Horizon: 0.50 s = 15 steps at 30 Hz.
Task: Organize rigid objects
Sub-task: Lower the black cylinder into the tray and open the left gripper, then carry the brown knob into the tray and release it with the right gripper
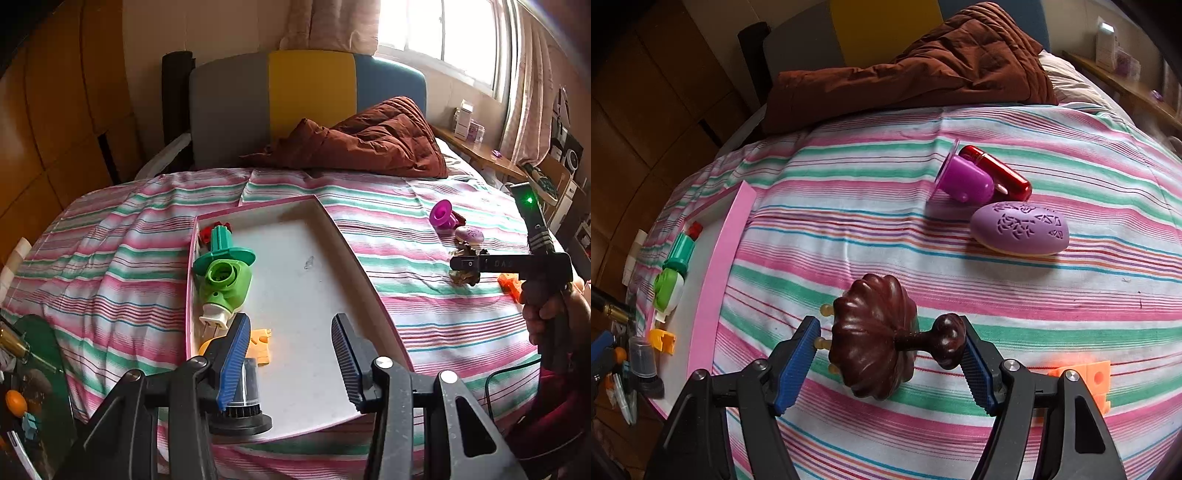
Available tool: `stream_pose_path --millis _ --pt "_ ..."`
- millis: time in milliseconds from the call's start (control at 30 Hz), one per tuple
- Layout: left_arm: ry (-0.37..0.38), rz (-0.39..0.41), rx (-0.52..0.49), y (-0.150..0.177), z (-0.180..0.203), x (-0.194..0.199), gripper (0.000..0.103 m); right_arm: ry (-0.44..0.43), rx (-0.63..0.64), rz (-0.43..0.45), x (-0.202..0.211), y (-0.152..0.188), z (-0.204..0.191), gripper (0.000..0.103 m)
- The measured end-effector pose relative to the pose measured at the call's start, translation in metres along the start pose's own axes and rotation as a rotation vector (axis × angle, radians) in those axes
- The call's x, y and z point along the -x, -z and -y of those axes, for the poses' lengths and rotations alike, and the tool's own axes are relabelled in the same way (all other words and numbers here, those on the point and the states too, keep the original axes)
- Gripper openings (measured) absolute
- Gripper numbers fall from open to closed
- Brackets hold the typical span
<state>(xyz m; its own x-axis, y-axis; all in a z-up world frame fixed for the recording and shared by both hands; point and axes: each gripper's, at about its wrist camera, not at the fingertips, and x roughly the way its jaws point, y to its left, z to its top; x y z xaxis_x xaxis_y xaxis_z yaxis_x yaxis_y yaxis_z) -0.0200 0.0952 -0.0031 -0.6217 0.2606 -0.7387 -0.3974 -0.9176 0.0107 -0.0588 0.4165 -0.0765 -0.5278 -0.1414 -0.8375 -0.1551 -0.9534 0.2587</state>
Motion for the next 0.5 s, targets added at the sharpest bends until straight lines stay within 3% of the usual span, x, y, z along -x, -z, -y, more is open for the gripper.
stream_pose_path --millis 500 --pt "0.002 0.002 0.081 0.006 -0.027 -0.002 0.046 -0.085 -0.012 0.004 0.003 0.011 -0.053 0.073"
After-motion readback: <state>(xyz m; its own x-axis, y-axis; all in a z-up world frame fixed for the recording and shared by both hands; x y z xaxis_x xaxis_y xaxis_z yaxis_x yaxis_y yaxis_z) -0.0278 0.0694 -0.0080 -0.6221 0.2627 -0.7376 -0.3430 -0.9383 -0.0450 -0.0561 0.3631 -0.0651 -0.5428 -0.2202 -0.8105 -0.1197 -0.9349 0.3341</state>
